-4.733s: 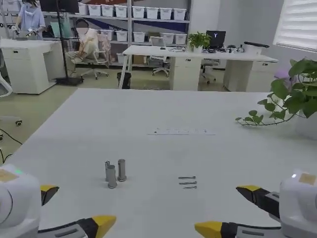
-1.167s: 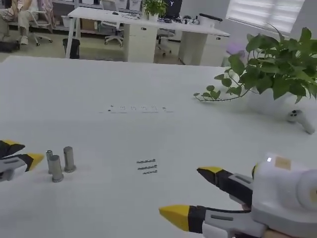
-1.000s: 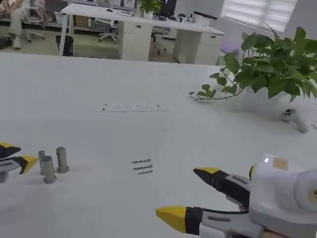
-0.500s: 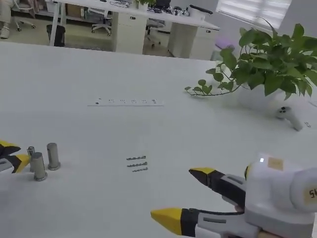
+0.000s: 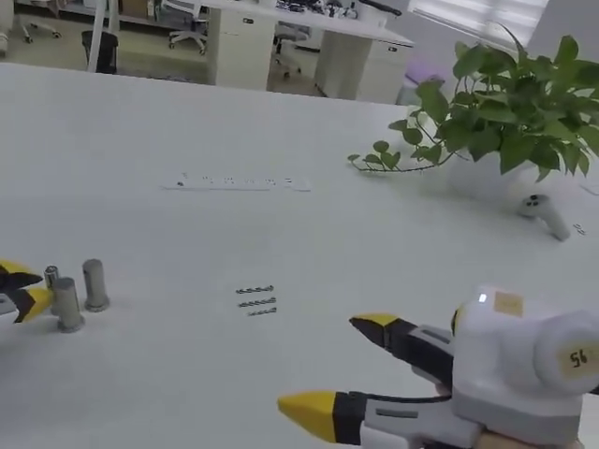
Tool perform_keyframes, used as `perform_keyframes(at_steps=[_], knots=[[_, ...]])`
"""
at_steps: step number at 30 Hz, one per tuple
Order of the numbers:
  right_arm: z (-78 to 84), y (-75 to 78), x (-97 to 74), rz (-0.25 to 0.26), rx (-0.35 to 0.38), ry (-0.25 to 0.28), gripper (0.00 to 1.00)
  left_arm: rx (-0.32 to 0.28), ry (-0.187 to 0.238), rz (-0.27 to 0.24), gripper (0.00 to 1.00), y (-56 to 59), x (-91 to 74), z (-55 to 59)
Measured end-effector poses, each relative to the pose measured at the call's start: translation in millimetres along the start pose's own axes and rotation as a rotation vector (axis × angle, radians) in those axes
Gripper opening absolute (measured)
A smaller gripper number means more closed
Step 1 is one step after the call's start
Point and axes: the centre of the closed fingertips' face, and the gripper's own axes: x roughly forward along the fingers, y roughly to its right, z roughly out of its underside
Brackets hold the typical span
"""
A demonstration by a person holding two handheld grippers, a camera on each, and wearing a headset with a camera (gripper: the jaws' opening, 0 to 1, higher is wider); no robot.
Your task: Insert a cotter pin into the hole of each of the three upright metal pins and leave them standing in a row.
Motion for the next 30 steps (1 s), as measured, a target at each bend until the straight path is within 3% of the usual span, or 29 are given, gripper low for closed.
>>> perform_keyframes(at_steps=[14,30], knots=[[3.5,-1.0,5.9,-0.009,-0.003,-0.021,0.78,-0.062,0.053,0.051,0.08,0.6,5.6,-4.1],[4.3,-1.3,7.6,-0.016,-0.003,-0.020,0.78,-0.152,0.069,0.028,0.07,-1.0,3.6,-1.2]])
